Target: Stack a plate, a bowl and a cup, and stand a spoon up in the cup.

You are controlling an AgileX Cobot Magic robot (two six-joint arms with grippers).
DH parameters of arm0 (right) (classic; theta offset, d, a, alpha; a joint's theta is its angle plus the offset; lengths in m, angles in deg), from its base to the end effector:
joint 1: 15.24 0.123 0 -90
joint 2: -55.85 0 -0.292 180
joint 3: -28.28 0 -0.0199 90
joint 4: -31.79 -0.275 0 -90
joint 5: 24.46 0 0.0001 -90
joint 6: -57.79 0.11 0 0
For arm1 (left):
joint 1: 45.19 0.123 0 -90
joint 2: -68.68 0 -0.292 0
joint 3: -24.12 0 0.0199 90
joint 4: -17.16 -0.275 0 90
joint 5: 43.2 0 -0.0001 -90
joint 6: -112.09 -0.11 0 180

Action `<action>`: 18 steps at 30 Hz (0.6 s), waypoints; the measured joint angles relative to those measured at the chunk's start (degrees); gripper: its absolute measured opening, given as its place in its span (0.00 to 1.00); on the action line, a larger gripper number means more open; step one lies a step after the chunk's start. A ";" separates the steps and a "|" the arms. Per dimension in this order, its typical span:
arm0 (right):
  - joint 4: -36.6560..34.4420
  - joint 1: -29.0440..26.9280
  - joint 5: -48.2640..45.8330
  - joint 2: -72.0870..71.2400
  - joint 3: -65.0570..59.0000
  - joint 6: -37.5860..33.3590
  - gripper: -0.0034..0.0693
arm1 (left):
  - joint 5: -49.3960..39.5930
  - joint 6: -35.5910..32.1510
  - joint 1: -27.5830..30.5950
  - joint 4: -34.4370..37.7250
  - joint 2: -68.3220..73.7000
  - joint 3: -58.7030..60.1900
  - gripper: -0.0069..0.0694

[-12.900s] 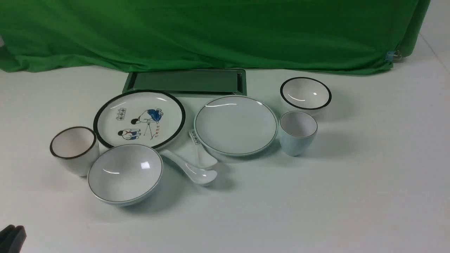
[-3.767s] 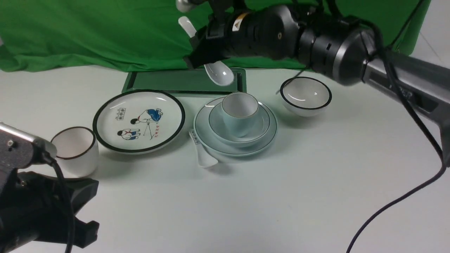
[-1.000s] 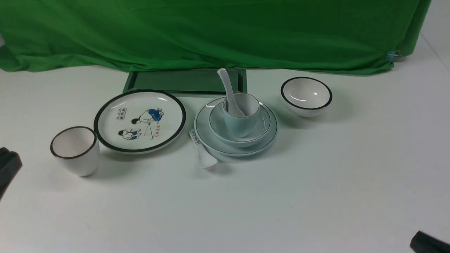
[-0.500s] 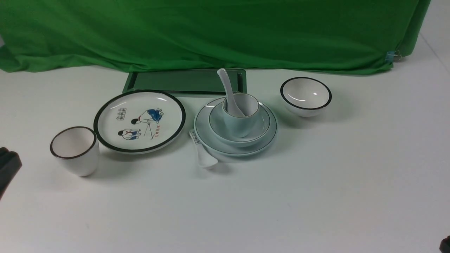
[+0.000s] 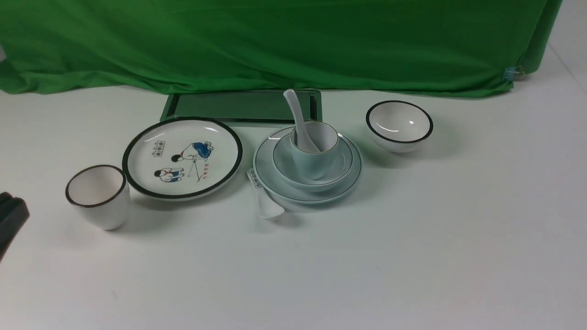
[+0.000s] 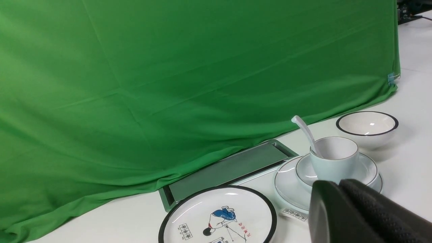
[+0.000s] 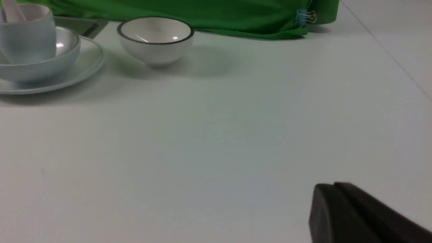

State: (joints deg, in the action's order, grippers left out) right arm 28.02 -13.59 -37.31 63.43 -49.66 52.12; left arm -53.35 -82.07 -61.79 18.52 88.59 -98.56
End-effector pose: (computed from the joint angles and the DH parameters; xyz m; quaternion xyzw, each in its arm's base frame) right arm 0.0919 0.0043 0.1868 -0.0288 0.7561 0.0036 0.6538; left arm 0.0949 -0.0288 0.3076 0.1769 0.6677 -0.0253 0.7227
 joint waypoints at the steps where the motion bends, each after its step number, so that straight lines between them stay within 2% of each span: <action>1: 0.00 0.00 -0.05 0.00 0.00 -0.59 0.06 | 0.00 0.00 0.00 0.00 0.00 0.00 0.05; 18: 0.00 0.00 -0.15 0.00 0.00 -1.48 0.08 | 0.00 0.00 0.00 0.00 0.00 0.00 0.05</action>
State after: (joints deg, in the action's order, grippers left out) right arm 28.02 -13.59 -37.46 63.43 -49.66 50.64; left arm -53.35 -82.07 -61.79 18.52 88.59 -98.56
